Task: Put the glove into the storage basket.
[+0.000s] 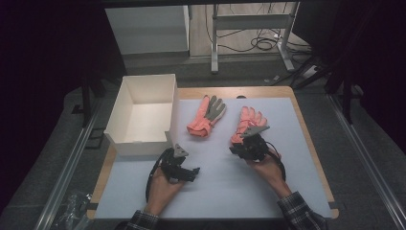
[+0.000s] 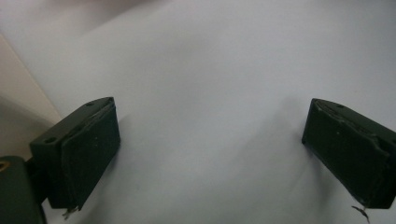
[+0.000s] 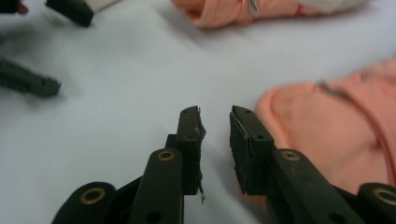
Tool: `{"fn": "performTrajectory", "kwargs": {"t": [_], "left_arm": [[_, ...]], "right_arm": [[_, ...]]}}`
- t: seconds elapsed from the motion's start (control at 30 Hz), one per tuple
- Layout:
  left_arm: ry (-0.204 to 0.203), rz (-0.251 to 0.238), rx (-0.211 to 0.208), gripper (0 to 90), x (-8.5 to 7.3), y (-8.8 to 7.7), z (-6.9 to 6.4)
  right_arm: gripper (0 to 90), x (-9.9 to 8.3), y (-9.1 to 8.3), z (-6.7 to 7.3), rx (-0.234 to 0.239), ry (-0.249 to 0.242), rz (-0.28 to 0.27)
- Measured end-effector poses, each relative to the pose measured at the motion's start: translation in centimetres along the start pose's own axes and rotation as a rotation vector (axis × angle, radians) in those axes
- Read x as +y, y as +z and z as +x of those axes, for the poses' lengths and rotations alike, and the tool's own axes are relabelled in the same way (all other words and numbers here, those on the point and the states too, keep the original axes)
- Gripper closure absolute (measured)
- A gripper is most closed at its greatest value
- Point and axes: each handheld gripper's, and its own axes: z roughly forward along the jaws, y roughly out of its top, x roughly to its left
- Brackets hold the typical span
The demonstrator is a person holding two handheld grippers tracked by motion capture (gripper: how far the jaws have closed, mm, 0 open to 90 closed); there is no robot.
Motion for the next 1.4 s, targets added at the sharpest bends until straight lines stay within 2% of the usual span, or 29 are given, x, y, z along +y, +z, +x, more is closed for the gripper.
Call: {"fn": "performTrajectory", "kwargs": {"t": [0.2, 0.47, 0.53, 0.7, 0.87, 1.07, 1.13, 1.27, 1.4], "left_arm": [[0.000, 0.000, 0.000, 4.0, 0.0, 0.0, 0.0], [0.002, 0.001, 0.000, 4.1, 0.0, 0.0, 0.0], [0.001, 0.000, 0.000, 4.1, 0.0, 0.0, 0.0], [-0.001, 0.000, -0.001, 4.0, 0.0, 0.0, 0.0], [-0.001, 0.000, -0.001, 4.0, 0.0, 0.0, 0.0], [-0.002, -0.001, -0.001, 4.1, 0.0, 0.0, 0.0], [-0.003, -0.002, -0.001, 4.0, 0.0, 0.0, 0.0], [-0.001, -0.001, -0.001, 4.0, 0.0, 0.0, 0.0], [-0.001, 0.000, -0.001, 4.0, 0.0, 0.0, 0.0]], "right_arm": [[65.6, 3.4, 2.0, -1.4, 0.000, 0.032, -0.006], [58.4, 7.3, 4.6, -3.0, -0.068, 0.015, -0.004], [56.2, 8.1, 5.3, -3.5, -0.082, 0.023, -0.007], [51.2, 9.4, 7.1, -4.4, -0.102, 0.043, -0.012], [46.5, 10.7, 9.0, -5.3, -0.121, 0.092, -0.015], [44.4, 11.5, 11.2, -6.1, -0.147, 0.131, 0.036], [45.4, 11.6, 11.7, -6.1, -0.153, 0.123, 0.061], [55.4, 11.7, 12.6, -6.0, -0.154, 0.123, 0.126], [68.2, 11.5, 13.2, -5.8, -0.159, 0.132, 0.136]]}}
